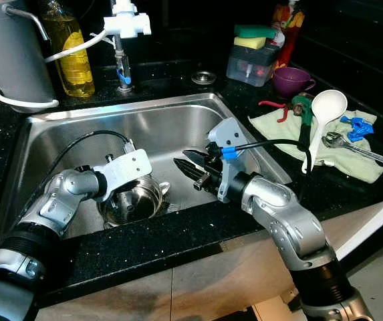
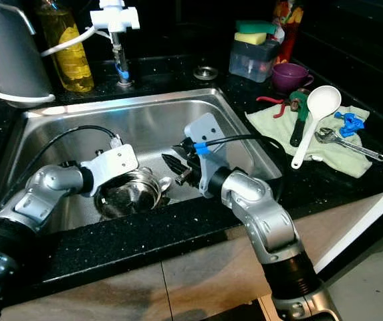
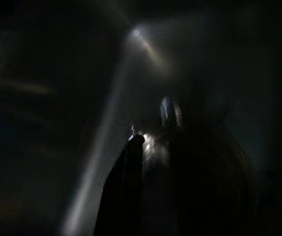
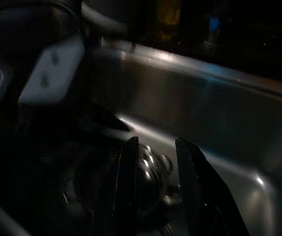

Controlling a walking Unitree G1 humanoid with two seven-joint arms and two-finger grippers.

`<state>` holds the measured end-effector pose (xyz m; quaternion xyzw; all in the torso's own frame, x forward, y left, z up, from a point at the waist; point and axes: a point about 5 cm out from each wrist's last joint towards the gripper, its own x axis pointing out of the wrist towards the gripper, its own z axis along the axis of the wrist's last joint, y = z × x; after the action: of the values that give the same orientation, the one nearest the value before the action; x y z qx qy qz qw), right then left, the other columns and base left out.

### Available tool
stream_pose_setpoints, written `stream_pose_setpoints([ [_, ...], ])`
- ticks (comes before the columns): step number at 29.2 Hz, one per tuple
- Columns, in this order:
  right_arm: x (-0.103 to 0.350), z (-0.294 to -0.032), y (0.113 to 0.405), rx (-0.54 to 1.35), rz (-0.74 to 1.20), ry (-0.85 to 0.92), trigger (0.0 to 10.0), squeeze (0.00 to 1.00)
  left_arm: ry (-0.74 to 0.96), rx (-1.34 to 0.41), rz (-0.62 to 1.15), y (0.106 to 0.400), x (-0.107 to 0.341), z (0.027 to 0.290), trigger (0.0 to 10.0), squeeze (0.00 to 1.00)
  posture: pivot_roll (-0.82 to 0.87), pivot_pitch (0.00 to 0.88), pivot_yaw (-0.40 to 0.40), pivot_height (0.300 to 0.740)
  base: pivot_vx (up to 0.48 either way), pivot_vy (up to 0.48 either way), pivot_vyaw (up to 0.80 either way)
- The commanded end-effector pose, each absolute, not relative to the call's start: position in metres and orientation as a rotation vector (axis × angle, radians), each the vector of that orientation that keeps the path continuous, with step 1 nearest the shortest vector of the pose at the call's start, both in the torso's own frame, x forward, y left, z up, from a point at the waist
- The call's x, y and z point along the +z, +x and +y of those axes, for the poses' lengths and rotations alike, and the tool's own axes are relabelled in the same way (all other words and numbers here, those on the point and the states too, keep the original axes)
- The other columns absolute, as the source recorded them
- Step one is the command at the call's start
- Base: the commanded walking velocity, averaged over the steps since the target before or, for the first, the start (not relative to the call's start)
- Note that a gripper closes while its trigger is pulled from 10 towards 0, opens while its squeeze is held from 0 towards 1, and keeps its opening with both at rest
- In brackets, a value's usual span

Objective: Kitchen organization

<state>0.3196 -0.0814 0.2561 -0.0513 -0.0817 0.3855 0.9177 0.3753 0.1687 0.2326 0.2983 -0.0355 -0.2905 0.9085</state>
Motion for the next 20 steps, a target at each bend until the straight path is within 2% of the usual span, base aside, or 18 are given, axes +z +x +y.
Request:
stream_pose_setpoints([
  [1,0.262,-0.085,0.316,0.786,-0.202,-0.052,10.0,0.0,0.482,-0.552,-0.167,0.374,0.253,0.168,10.0,0.0,-0.03,0.159,-0.012,0.74,0.0,0.0,0.0],
  [3,0.271,-0.096,0.314,0.704,-0.277,0.084,10.0,0.0,0.318,-0.503,-0.271,0.367,0.269,0.167,10.0,0.0,-0.03,0.159,-0.015,0.74,0.0,0.0,0.0],
  [5,0.274,-0.106,0.312,0.64,-0.315,0.162,10.0,0.0,0.239,-0.496,-0.294,0.359,0.274,0.165,10.0,0.0,-0.03,0.161,-0.017,0.74,0.0,0.0,0.0],
  [9,0.276,-0.11,0.309,0.61,-0.342,0.197,10.0,0.0,0.216,-0.48,-0.322,0.35,0.276,0.163,10.0,0.0,-0.03,0.163,-0.016,0.74,0.0,0.0,0.0],
  [13,0.271,-0.103,0.303,0.6,-0.349,0.233,10.0,0.0,0.175,-0.399,-0.314,0.341,0.275,0.162,10.0,0.0,-0.02,0.162,-0.014,0.74,0.0,0.0,0.0],
  [20,0.268,-0.097,0.301,0.594,-0.335,0.263,10.0,0.0,0.176,-0.411,-0.3,0.329,0.275,0.157,10.0,0.0,-0.02,0.161,-0.017,0.74,0.0,0.0,0.0],
])
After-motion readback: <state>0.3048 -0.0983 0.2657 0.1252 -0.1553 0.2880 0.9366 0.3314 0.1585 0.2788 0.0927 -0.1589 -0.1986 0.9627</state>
